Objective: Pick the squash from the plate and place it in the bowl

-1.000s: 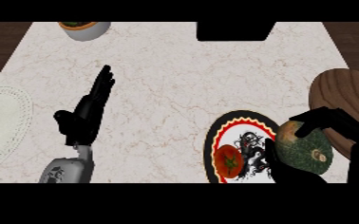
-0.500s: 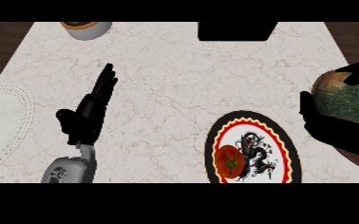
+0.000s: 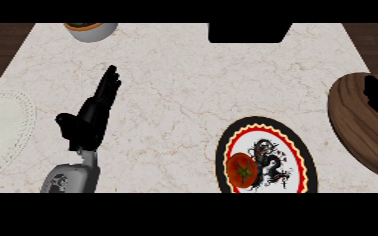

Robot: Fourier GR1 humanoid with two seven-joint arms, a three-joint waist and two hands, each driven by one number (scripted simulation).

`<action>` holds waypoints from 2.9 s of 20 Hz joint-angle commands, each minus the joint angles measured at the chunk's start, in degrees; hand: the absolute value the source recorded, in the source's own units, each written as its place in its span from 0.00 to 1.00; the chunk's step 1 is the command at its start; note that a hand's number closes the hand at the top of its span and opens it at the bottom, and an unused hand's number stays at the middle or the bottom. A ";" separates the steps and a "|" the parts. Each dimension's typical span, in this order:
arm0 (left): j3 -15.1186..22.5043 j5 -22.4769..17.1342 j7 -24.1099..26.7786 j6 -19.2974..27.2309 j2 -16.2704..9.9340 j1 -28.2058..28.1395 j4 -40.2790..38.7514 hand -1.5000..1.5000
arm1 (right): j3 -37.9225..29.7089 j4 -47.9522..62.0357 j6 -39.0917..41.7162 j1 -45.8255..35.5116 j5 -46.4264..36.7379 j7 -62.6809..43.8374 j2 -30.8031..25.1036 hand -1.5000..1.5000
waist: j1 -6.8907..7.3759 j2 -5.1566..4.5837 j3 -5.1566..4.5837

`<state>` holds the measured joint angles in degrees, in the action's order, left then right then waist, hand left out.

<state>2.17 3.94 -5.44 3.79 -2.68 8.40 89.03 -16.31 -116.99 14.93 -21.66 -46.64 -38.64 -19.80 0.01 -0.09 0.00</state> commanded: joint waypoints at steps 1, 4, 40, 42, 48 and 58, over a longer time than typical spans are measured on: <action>0.73 0.88 2.92 0.72 1.17 -1.55 -1.41 0.50 | -2.18 8.08 -3.69 4.67 -2.86 8.32 -3.57 1.00 | 0.11 -0.08 0.03; 0.25 0.12 -1.56 -0.05 0.22 0.66 1.04 0.50 | -6.20 16.75 -7.25 3.08 -2.37 12.17 -5.91 1.00 | 0.19 -0.01 0.03; -0.42 0.94 1.59 0.39 1.37 -0.24 -1.48 0.50 | -28.30 49.86 -10.77 4.12 31.48 44.67 -11.02 0.00 | -0.45 0.21 -0.02; -0.08 0.48 3.64 -1.25 0.36 -4.29 0.82 0.50 | -31.33 46.17 -4.49 8.36 36.48 43.33 -12.45 0.00 | -0.78 0.37 -0.04; -0.80 -0.35 1.81 -1.70 0.47 -1.49 -1.01 0.50 | -35.77 47.44 0.59 13.72 44.89 45.84 -11.95 0.00 | -0.45 0.15 0.00; -2.32 -1.18 -2.92 -2.31 -0.98 -0.21 2.49 0.50 | -39.19 43.05 11.80 24.65 53.95 47.26 -12.08 0.00 | -0.26 0.15 0.00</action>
<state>1.31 4.22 -6.70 2.78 -2.41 7.76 90.37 -54.47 -73.37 23.66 -0.16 4.61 7.80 -31.46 -0.40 0.09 0.00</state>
